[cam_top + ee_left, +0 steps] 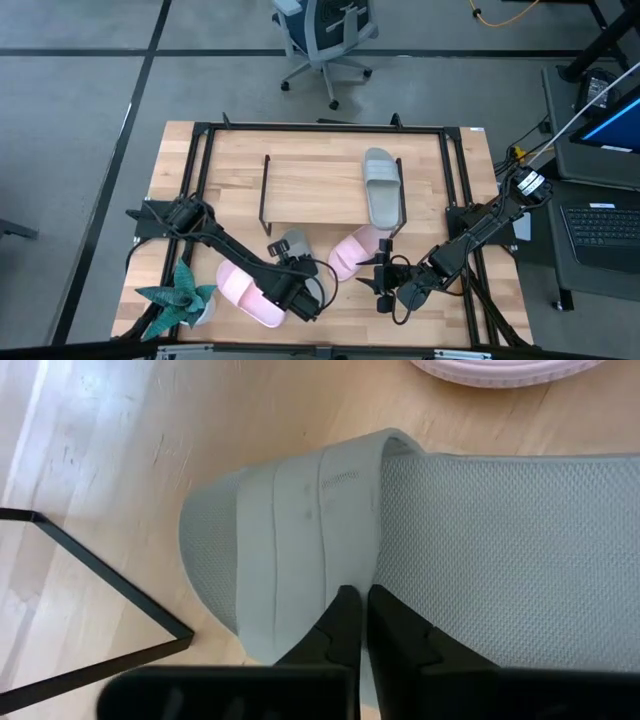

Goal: Pick and place slides into the shelf
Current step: Put the gray slide on the shelf

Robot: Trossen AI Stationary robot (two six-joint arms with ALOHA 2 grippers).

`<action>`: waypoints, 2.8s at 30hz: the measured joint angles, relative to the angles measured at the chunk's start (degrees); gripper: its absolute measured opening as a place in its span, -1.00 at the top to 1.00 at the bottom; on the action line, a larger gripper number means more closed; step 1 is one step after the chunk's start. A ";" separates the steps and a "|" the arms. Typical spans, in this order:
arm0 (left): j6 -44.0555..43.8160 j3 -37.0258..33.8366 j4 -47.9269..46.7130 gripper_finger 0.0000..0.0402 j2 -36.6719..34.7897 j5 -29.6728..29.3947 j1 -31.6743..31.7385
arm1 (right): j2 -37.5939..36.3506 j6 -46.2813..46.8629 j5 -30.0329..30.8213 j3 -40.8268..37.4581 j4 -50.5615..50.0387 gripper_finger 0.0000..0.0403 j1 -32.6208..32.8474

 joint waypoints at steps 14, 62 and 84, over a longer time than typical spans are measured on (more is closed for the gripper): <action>2.84 -0.09 -1.76 0.99 0.02 1.00 -2.88 | 0.00 0.02 0.00 0.00 -0.46 0.11 0.00; 0.00 -0.09 -1.78 0.62 0.02 0.67 -2.14 | 0.00 1.51 0.00 0.00 -0.94 0.11 0.02; 0.42 -0.07 0.29 0.62 0.42 1.61 -2.27 | 0.00 1.51 0.00 0.00 -0.94 0.11 0.02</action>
